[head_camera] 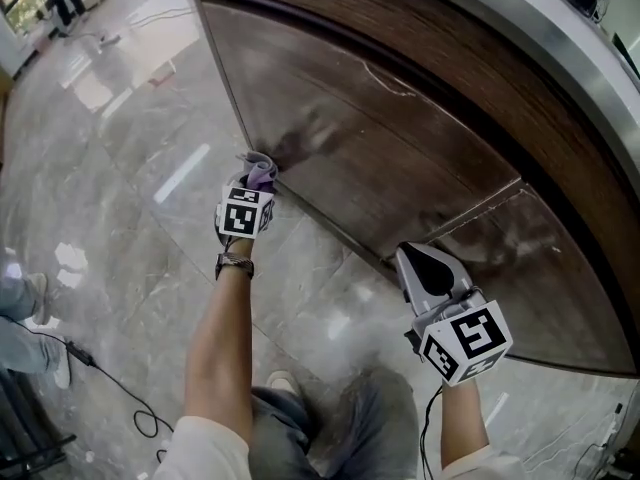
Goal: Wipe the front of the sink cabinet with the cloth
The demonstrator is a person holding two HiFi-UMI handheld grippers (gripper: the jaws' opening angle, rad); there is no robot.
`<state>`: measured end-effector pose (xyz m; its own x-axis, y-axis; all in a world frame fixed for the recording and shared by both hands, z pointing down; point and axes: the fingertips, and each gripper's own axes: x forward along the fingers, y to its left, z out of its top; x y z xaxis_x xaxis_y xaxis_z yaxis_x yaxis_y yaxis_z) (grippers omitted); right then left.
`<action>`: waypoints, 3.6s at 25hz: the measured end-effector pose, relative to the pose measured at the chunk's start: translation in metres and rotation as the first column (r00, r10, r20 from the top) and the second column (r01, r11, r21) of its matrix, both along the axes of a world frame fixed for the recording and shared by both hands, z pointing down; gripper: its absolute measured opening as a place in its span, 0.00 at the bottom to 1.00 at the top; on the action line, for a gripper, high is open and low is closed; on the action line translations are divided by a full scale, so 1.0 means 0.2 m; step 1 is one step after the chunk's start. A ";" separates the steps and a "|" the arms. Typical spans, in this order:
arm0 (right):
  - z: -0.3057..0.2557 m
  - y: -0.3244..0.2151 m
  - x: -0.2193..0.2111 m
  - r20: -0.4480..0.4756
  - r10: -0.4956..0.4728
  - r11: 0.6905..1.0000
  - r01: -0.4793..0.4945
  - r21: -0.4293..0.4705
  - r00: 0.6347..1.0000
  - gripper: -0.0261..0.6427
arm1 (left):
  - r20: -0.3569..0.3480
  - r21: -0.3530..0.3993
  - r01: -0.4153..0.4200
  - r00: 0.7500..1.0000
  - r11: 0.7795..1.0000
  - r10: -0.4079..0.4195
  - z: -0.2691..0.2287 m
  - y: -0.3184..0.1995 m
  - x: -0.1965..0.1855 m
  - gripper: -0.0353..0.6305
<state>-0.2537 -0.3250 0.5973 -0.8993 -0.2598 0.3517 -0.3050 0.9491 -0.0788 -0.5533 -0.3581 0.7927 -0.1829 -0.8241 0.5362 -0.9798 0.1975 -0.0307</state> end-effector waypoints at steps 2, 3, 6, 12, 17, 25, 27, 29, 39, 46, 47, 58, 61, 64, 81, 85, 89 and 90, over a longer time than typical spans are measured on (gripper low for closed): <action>-0.01 0.00 0.00 -0.001 -0.002 1.000 0.002 0.003 1.000 0.05 | 0.001 0.083 0.053 0.999 0.995 -0.053 -0.11 0.00 -0.07 0.13; -0.02 0.00 0.01 -0.003 -0.004 1.000 0.004 0.007 1.000 0.05 | 0.011 0.111 0.063 0.998 0.992 -0.065 -0.16 0.01 -0.09 0.13; -0.06 0.00 0.02 0.000 0.000 1.000 0.000 0.020 1.000 0.05 | 0.106 0.142 -0.006 0.994 0.990 -0.010 -0.33 0.02 -0.09 0.13; -0.21 0.05 0.05 0.034 0.009 0.999 -0.010 0.051 0.999 0.05 | 0.181 0.258 -0.130 0.980 0.957 0.084 -0.83 0.14 0.07 0.13; -0.40 0.15 0.08 0.083 0.015 0.994 -0.023 0.107 0.996 0.05 | 0.262 0.332 -0.152 0.963 0.931 0.064 -1.24 0.40 0.30 0.13; -0.75 0.37 0.09 0.171 0.035 0.987 -0.061 0.150 0.985 0.05 | 0.342 0.362 -0.226 0.935 0.904 0.097 -1.64 0.82 0.63 0.13; -0.85 0.42 0.07 0.178 0.028 0.985 -0.058 0.166 0.984 0.05 | 0.352 0.372 -0.230 0.931 0.899 0.093 -1.76 0.90 0.65 0.13; -0.98 0.45 0.05 0.167 0.022 0.976 -0.057 0.209 0.986 0.05 | 0.342 0.397 -0.217 0.937 0.892 0.075 -1.89 0.96 0.65 0.13; -2.11 0.49 0.02 0.118 -0.020 0.965 -0.012 0.263 0.993 0.05 | 0.302 0.390 -0.236 0.946 0.890 0.119 -2.87 0.96 0.78 0.13; -2.92 0.60 0.11 0.125 -0.012 0.966 -0.020 0.257 0.992 0.05 | 0.268 0.410 -0.247 0.953 0.878 0.142 -3.65 1.03 0.89 0.13; -3.01 0.62 0.13 0.125 -0.008 0.967 -0.024 0.254 0.992 0.05 | 0.265 0.406 -0.253 0.952 0.878 0.152 -3.73 1.05 0.92 0.13; -3.70 1.02 0.40 0.165 0.045 0.969 -0.084 0.234 0.985 0.05 | 0.281 0.377 -0.327 0.932 0.867 0.230 -4.44 1.40 1.26 0.13; -3.85 1.20 0.50 0.190 0.014 0.965 -0.063 0.254 0.982 0.05 | 0.279 0.379 -0.329 0.932 0.865 0.232 -4.58 1.53 1.39 0.13; -3.94 1.36 0.62 0.200 -0.008 0.963 -0.046 0.264 0.980 0.05 | 0.278 0.388 -0.328 0.933 0.862 0.230 -4.68 1.66 1.55 0.13; -4.03 1.88 1.36 0.171 -0.013 0.949 -0.042 0.314 0.985 0.05 | 0.309 0.396 -0.318 0.930 0.861 0.201 -4.75 2.22 2.33 0.13; -4.04 1.92 1.44 0.156 -0.019 0.948 -0.031 0.317 0.988 0.05 | 0.320 0.403 -0.318 0.927 0.858 0.194 -4.80 2.27 2.41 0.13; -4.04 1.93 1.47 0.154 -0.039 0.944 -0.014 0.329 0.987 0.05 | 0.344 0.411 -0.325 0.921 0.852 0.185 -4.84 2.28 2.46 0.13; -4.04 1.93 1.47 0.156 -0.042 0.944 -0.012 0.330 0.987 0.05 | 0.348 0.412 -0.325 0.920 0.851 0.182 -4.85 2.28 2.46 0.13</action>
<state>0.0408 0.0600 -0.2102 -0.9411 -0.3224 0.1016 -0.2994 0.9346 0.1922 -0.0608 0.0978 -0.1773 -0.0193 -0.9987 0.0481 -0.9584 0.0048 -0.2852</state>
